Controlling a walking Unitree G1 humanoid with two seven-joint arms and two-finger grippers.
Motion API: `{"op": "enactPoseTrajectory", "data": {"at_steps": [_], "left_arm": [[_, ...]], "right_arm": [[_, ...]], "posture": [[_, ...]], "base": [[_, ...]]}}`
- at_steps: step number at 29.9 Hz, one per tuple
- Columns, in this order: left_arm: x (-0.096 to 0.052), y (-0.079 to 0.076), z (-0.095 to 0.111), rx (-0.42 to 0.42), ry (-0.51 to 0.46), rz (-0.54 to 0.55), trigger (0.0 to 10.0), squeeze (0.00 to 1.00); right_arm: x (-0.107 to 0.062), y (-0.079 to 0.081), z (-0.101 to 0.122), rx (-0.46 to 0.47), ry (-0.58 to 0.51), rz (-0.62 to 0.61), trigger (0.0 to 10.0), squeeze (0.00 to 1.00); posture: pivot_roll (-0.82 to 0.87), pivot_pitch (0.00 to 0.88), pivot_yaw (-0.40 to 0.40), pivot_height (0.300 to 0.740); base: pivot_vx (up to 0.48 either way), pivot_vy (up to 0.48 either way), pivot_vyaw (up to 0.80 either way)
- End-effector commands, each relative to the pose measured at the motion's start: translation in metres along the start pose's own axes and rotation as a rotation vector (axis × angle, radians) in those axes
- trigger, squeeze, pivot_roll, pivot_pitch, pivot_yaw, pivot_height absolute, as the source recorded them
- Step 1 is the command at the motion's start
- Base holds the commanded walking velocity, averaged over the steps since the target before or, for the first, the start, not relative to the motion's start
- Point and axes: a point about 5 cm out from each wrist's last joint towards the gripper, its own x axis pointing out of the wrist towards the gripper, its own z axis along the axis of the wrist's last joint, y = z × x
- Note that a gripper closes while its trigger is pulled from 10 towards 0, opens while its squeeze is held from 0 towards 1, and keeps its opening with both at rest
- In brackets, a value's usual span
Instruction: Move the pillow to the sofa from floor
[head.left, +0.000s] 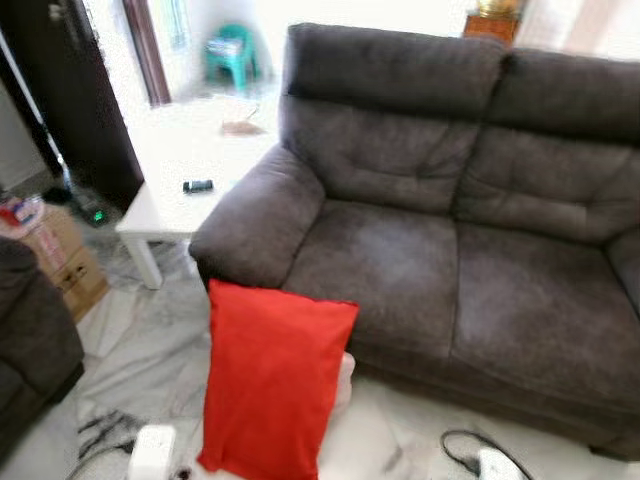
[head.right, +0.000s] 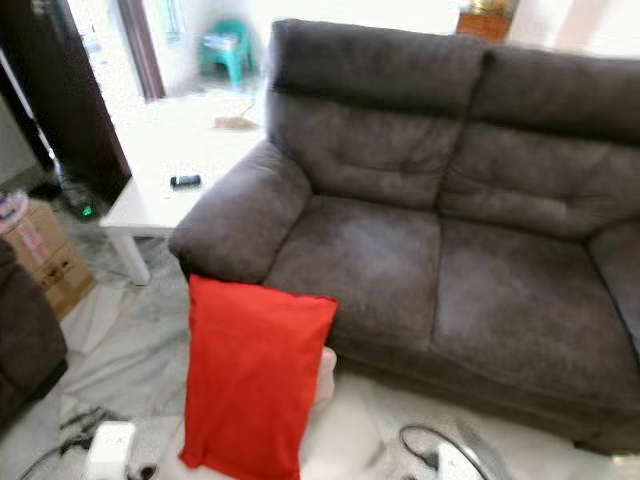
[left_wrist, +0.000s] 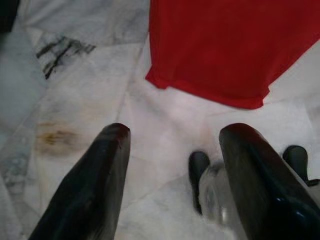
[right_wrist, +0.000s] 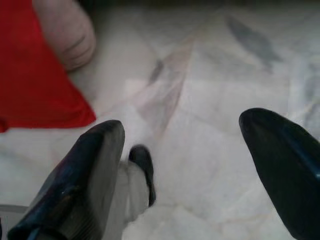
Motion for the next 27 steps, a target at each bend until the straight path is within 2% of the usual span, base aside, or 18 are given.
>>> {"op": "enactPoseTrajectory", "data": {"at_steps": [1, 11, 23, 27], "left_arm": [[-0.002, 0.0102, -0.0049, 0.0, 0.019, 0.025, 10.0, 0.0], [-0.002, 0.01, -0.0049, 0.006, 0.017, 0.023, 10.0, 0.0], [-0.002, 0.0104, -0.0052, 0.015, 0.021, 0.023, 10.0, 0.0], [-0.002, 0.0102, -0.0049, 0.017, 0.021, 0.022, 10.0, 0.0]], "right_arm": [[0.0027, 0.0121, 0.006, 0.005, -0.018, 0.029, 10.0, 0.0], [0.0026, 0.0114, 0.0057, 0.002, -0.018, 0.026, 10.0, 0.0], [0.0026, 0.0119, 0.0078, -0.024, -0.037, 0.033, 10.0, 0.0], [0.0026, 0.0121, 0.0086, -0.03, -0.041, 0.037, 10.0, 0.0]], "posture": [[-0.04, 0.007, -0.038, 0.74], [-0.04, 0.01, -0.039, 0.74], [-0.04, 0.012, -0.038, 0.74], [-0.04, 0.012, -0.039, 0.74]], "base": [[0.334, 0.0, 0.0], [0.323, 0.0, 0.0], [0.0, 0.0, 0.0], [0.0, 0.0, 0.8]]}}
